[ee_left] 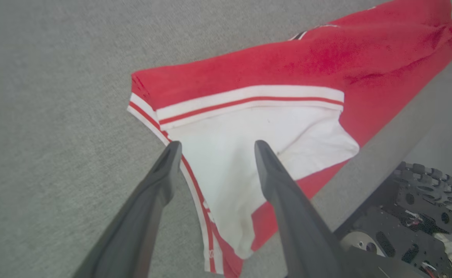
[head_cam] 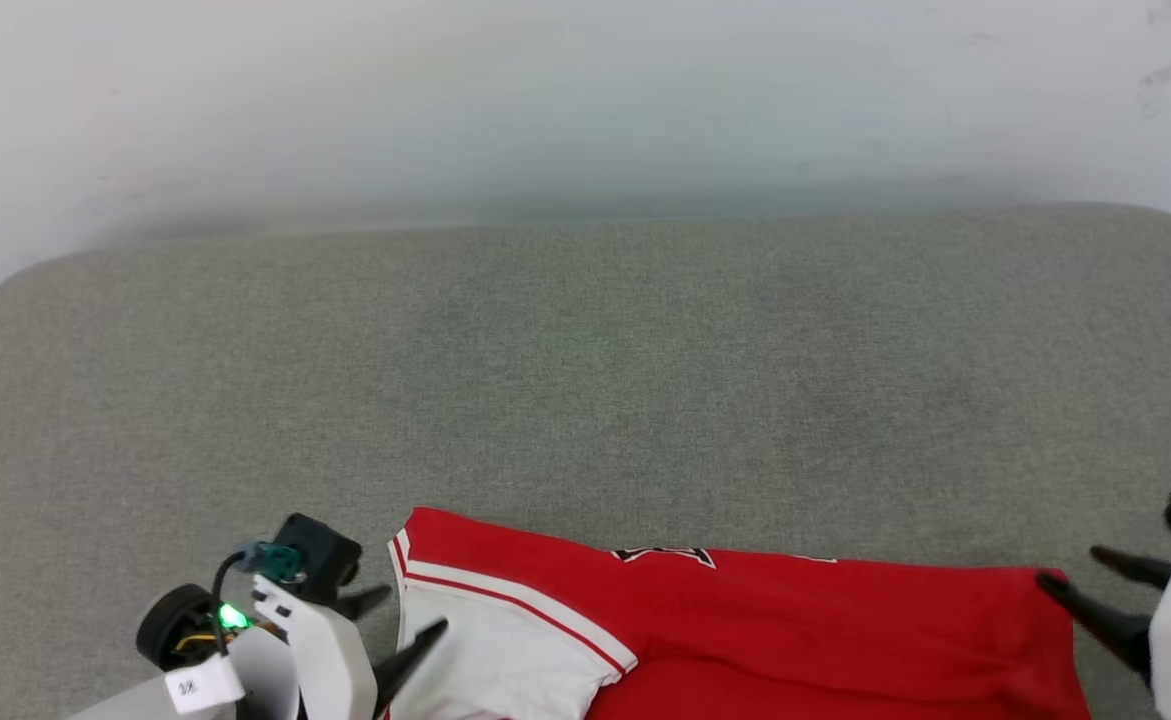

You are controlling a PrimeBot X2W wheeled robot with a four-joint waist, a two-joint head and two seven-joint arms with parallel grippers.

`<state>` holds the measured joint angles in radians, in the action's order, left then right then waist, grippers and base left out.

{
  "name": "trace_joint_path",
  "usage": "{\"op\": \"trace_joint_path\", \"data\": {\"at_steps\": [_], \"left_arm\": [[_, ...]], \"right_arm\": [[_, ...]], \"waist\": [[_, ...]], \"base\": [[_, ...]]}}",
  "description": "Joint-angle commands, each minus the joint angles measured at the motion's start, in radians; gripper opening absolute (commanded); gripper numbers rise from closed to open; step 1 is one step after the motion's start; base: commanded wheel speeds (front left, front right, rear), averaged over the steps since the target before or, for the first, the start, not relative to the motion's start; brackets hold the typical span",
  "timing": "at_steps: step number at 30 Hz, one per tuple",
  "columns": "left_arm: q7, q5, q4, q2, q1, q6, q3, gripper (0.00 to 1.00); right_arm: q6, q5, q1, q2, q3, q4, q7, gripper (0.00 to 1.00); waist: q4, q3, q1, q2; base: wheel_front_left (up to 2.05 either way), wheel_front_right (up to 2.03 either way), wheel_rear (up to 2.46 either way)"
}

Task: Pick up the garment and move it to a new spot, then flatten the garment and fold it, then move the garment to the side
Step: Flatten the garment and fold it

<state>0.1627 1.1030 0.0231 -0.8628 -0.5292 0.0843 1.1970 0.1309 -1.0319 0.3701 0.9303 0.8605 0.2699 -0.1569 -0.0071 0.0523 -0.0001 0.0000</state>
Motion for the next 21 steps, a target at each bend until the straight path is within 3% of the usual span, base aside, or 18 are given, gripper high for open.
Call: {"op": "trace_joint_path", "data": {"at_steps": [1, 5, 9, 17, 21], "left_arm": [[-0.077, -0.036, -0.007, -0.002, 0.022, 0.042, -0.022, 1.00], [-0.254, -0.093, 0.008, 0.019, 0.063, 0.146, -0.068, 1.00], [-0.384, -0.156, 0.040, 0.057, 0.094, 0.242, -0.103, 1.00], [-0.429, -0.311, 0.048, 0.173, 0.169, 0.369, -0.276, 1.00], [-0.428, -0.406, 0.036, 0.225, 0.219, 0.387, -0.364, 1.00]], "right_arm": [[-0.001, -0.019, -0.028, 0.016, -0.030, -0.013, 0.025, 1.00], [-0.001, -0.057, -0.072, 0.039, -0.110, 0.001, 0.073, 1.00], [0.000, -0.124, -0.132, 0.018, -0.170, 0.041, 0.082, 1.00], [0.000, -0.234, -0.210, -0.042, -0.219, 0.106, 0.050, 1.00], [0.000, -0.266, -0.224, -0.067, -0.215, 0.117, 0.021, 1.00]], "waist": [[0.001, -0.014, 0.0001, 0.0000], [0.011, -0.021, 0.0001, 0.0000], [0.020, -0.017, 0.0001, 0.0000], [0.047, 0.013, 0.0001, 0.0000], [0.055, 0.026, 0.0001, 0.0000]], "base": [[0.00, 0.00, 0.00], [0.00, 0.00, 0.00], [0.00, 0.00, 0.00], [0.00, 0.00, 0.00], [0.00, 0.00, 0.00]]}}
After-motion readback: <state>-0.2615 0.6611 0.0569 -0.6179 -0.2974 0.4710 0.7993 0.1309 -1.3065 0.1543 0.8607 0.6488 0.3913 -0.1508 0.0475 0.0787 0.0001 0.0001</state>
